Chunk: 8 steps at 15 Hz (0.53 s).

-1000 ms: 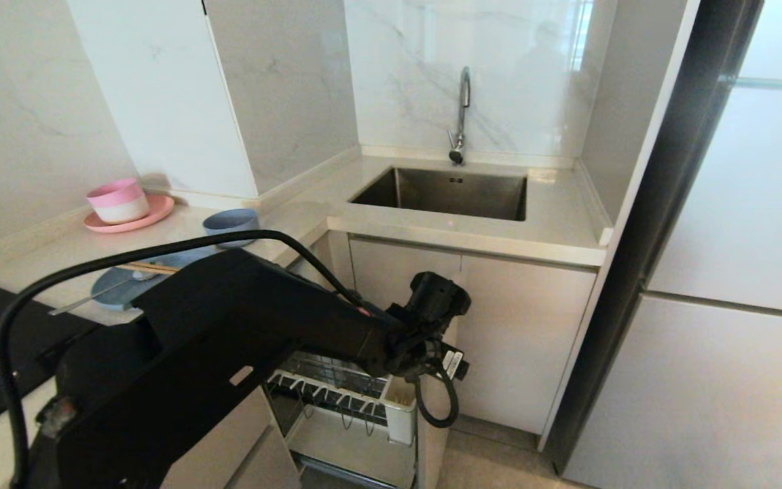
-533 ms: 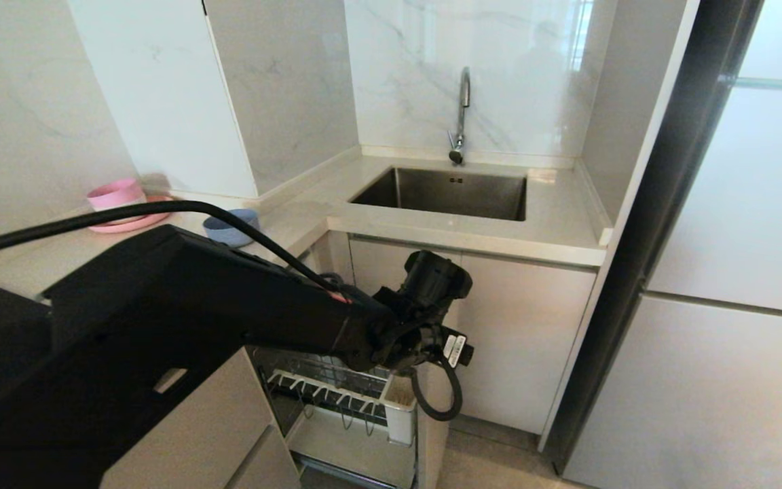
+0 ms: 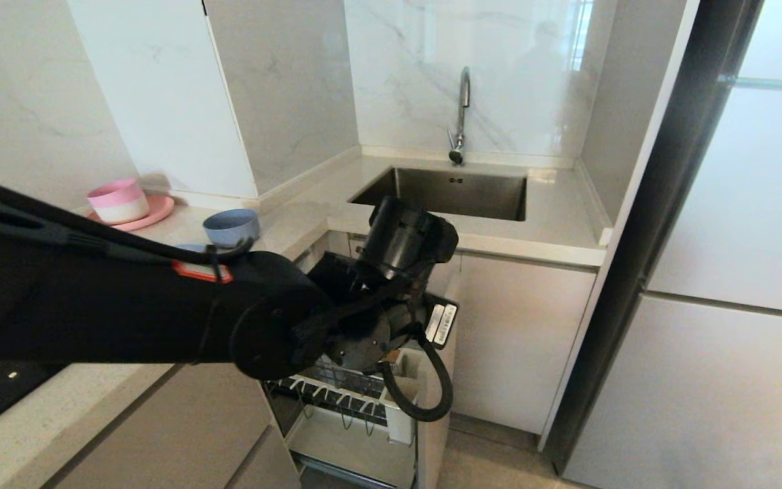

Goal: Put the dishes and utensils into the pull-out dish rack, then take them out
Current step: Pick up the bowl and place it in the cupboard

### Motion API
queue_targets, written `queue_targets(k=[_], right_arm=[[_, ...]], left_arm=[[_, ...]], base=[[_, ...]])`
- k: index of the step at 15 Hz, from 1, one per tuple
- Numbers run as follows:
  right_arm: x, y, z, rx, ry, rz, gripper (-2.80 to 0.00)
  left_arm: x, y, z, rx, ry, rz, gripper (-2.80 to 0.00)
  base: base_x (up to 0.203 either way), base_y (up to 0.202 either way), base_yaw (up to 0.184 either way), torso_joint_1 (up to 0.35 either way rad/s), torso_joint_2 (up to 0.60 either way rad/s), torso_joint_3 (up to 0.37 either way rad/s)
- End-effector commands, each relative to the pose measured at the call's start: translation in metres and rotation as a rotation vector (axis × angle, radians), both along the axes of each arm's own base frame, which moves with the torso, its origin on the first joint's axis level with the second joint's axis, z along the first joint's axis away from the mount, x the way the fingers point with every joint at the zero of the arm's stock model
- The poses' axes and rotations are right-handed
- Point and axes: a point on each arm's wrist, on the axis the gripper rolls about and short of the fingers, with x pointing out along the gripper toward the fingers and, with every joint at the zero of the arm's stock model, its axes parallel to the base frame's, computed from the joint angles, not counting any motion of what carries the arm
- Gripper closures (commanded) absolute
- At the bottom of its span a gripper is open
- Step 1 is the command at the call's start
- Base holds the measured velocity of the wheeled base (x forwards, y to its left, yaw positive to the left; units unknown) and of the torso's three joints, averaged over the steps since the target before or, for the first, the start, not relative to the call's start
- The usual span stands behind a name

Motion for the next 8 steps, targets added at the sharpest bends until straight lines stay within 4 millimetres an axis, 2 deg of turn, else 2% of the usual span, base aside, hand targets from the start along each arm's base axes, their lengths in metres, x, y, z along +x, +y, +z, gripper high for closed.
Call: queue_targets(k=[1, 6, 8], right_arm=[[0.000, 0.000, 0.000, 0.000, 0.000, 0.000, 0.00], [0.000, 0.000, 0.000, 0.000, 0.001, 0.000, 0.00], [0.000, 0.000, 0.000, 0.000, 0.001, 0.000, 0.00]], left_arm=[[-0.024, 0.017, 0.032, -0.054, -0.064, 0.004, 0.00], [-0.070, 0.071, 0.071, -0.116, -0.164, 0.069, 0.00], [-0.079, 0.107, 0.083, -0.145, -0.206, 0.138, 0.00]], base=[[0.000, 0.000, 0.000, 0.000, 0.00, 0.000], [0.000, 0.000, 0.000, 0.000, 0.00, 0.000], [0.000, 0.000, 0.000, 0.000, 0.00, 0.000]])
